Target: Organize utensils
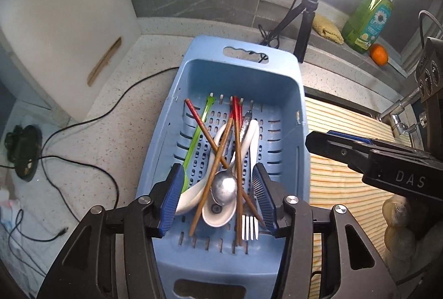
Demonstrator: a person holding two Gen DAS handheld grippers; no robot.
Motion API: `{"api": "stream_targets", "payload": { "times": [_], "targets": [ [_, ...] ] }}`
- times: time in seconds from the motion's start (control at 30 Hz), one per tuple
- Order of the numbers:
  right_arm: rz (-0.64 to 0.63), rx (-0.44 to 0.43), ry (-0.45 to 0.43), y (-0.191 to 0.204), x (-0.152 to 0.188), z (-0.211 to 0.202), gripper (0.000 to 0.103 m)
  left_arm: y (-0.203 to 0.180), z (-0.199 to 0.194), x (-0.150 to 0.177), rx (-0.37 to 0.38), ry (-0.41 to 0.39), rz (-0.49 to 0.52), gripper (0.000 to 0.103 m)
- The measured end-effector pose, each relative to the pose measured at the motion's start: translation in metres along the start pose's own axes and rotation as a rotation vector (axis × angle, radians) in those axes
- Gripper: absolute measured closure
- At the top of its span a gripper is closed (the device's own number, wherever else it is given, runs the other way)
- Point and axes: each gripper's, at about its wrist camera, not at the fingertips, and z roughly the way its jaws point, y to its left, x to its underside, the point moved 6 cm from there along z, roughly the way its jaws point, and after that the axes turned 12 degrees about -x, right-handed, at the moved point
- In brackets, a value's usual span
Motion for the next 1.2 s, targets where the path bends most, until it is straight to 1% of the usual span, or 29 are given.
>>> {"api": "stream_targets", "payload": {
  "times": [0.07, 0.23, 0.43, 0.5, 0.53, 0.63, 0.7, 0.77, 0.87, 0.9, 0.93, 0.97, 1.03, 1.2],
  "targets": [
    [-0.019, -0.008, -0.009, 0.001, 0.001, -0.01, 0.062, -0.003, -0.011, 0.003, -0.011, -0.023, -0.005, 0.048],
    [-0.075, -0.017, -0.025, 0.003, 0.004, -0.03, 0.061, -0.01, -0.038, 0.011, -0.026, -0.068, -0.038, 0.045],
    [-0.155, -0.023, -0.045, 0.003, 0.011, -0.054, 0.059, -0.02, -0.068, 0.019, -0.044, -0.126, -0.071, 0.044],
    [-0.185, -0.026, -0.059, 0.003, 0.013, -0.063, 0.053, -0.022, -0.078, 0.023, -0.051, -0.146, -0.086, 0.043],
    [-0.202, -0.028, -0.071, 0.003, 0.014, -0.069, 0.047, -0.023, -0.082, 0.024, -0.056, -0.157, -0.093, 0.04],
    [-0.255, -0.022, -0.093, 0.005, 0.017, -0.082, 0.043, -0.028, -0.094, 0.028, -0.069, -0.178, -0.109, 0.039],
    [-0.282, -0.023, -0.102, 0.005, 0.019, -0.091, 0.038, -0.031, -0.101, 0.032, -0.085, -0.191, -0.118, 0.037],
    [-0.311, -0.025, -0.116, 0.007, 0.021, -0.099, 0.029, -0.033, -0.106, 0.035, -0.105, -0.201, -0.127, 0.031],
    [-0.374, -0.012, -0.132, 0.011, 0.024, -0.11, 0.024, -0.035, -0.113, 0.041, -0.123, -0.215, -0.152, 0.03],
    [-0.392, -0.012, -0.132, 0.012, 0.027, -0.113, 0.022, -0.035, -0.115, 0.043, -0.131, -0.221, -0.164, 0.028],
    [-0.404, -0.013, -0.131, 0.013, 0.029, -0.116, 0.018, -0.035, -0.116, 0.045, -0.141, -0.225, -0.173, 0.023],
    [-0.409, -0.015, -0.134, 0.014, 0.032, -0.119, 0.015, -0.034, -0.118, 0.047, -0.151, -0.23, -0.185, 0.023],
    [-0.421, -0.011, -0.139, 0.015, 0.036, -0.123, 0.014, -0.034, -0.119, 0.05, -0.156, -0.226, -0.202, 0.023],
    [-0.475, -0.002, -0.135, 0.019, 0.048, -0.13, 0.013, -0.035, -0.121, 0.055, -0.157, -0.217, -0.233, 0.023]
  ]
}}
